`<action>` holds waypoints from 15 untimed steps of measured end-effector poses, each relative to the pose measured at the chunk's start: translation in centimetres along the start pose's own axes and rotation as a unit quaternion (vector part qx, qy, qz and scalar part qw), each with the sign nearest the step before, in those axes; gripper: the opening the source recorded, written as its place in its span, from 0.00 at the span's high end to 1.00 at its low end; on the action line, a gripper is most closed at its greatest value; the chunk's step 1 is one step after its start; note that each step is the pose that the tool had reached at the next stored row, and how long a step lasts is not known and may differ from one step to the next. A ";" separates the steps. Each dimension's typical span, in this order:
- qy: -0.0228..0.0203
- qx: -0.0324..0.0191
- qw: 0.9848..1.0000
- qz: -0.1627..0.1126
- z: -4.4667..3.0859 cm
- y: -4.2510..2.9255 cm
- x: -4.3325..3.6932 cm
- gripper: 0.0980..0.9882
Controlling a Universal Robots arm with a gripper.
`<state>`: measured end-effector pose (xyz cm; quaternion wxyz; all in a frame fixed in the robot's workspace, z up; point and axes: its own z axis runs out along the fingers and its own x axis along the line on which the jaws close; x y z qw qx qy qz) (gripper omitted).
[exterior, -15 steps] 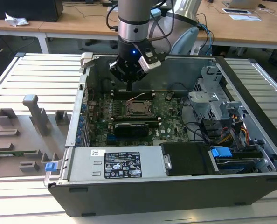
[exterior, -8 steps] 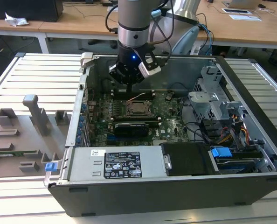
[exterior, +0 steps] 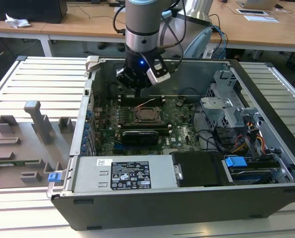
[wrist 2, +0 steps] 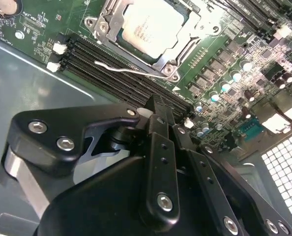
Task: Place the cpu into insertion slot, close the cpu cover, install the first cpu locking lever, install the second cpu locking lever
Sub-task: 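Install the first cpu locking lever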
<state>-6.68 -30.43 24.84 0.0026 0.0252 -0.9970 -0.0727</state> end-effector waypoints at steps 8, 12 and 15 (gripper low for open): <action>0.000 0.000 1.000 0.000 2.14 -0.32 -0.16 0.99; 0.000 0.000 1.000 0.000 2.61 -0.17 -0.64 0.99; 0.000 0.000 1.000 0.000 2.96 -0.17 -1.10 0.99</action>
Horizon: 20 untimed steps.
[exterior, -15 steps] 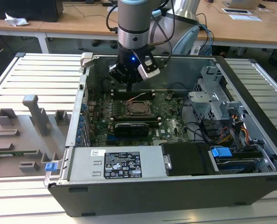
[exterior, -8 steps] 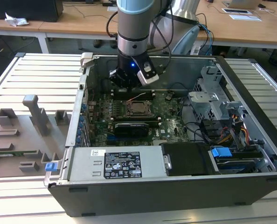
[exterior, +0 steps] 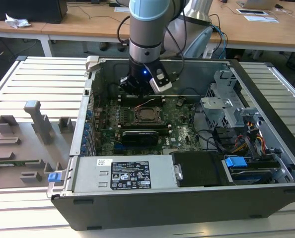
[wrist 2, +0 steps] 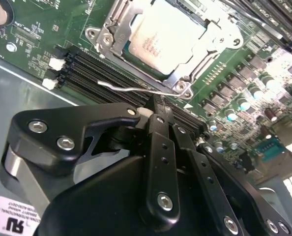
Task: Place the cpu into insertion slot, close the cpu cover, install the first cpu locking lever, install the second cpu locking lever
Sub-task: 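Install the first cpu locking lever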
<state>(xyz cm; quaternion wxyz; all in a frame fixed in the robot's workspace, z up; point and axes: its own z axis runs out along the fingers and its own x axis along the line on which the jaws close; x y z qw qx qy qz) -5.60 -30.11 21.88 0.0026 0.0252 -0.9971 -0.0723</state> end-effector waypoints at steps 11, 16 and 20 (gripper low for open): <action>0.000 0.000 1.000 0.000 0.78 -0.21 -2.26 0.99; 0.000 0.000 1.000 0.000 1.40 -0.33 -2.91 0.99; 0.000 0.000 1.000 0.000 1.59 -0.74 -3.09 0.99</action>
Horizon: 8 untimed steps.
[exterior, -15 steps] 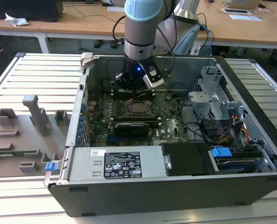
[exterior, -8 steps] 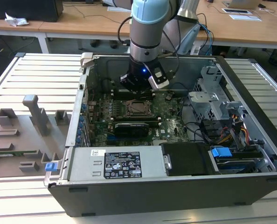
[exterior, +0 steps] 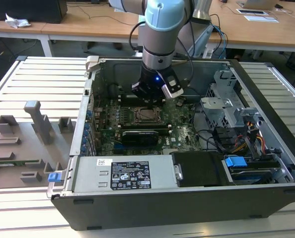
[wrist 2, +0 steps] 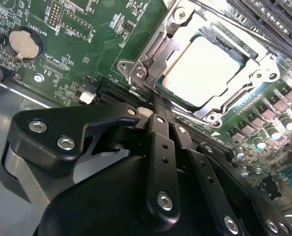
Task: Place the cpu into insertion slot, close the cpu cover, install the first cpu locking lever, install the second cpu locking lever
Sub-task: 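Install the first cpu locking lever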
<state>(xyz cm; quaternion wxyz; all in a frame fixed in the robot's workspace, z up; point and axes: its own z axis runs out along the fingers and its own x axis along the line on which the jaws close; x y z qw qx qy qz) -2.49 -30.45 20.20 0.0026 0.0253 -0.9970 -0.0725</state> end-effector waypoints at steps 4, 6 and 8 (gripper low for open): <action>0.000 0.000 1.000 0.000 -0.05 -0.42 0.02 0.99; 0.000 0.000 1.000 0.000 -0.04 -0.43 0.01 0.99; -0.001 0.000 1.000 0.000 -0.46 -0.36 0.04 0.99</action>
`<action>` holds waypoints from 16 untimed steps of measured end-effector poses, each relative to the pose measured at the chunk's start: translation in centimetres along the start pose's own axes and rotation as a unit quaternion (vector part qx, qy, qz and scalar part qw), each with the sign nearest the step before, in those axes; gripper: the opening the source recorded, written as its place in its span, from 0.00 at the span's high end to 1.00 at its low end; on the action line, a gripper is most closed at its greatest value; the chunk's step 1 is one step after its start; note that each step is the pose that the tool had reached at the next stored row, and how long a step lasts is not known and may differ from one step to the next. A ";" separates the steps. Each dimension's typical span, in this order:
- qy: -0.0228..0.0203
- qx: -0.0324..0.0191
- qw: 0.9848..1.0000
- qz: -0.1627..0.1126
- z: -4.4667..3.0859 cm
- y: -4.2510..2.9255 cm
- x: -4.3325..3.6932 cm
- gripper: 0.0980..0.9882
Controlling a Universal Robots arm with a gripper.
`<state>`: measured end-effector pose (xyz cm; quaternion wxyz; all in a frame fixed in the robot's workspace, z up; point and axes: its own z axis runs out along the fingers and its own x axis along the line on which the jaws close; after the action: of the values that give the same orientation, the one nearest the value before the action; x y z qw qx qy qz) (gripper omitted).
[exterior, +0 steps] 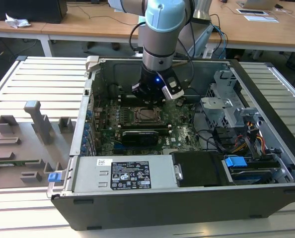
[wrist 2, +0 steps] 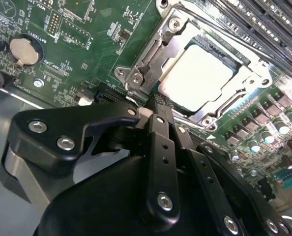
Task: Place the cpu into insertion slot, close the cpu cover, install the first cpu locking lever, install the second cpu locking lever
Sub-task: 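Install the first cpu locking lever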
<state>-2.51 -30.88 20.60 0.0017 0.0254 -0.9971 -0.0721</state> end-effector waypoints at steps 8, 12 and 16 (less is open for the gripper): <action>-0.003 0.002 1.000 0.000 -0.01 0.86 1.16 0.99; -0.002 0.005 1.000 0.000 0.08 1.43 1.18 0.99; -0.002 0.005 1.000 0.000 0.10 1.42 1.03 0.99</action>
<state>-3.61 -29.51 20.71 -0.0006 0.0255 -0.9974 -0.0671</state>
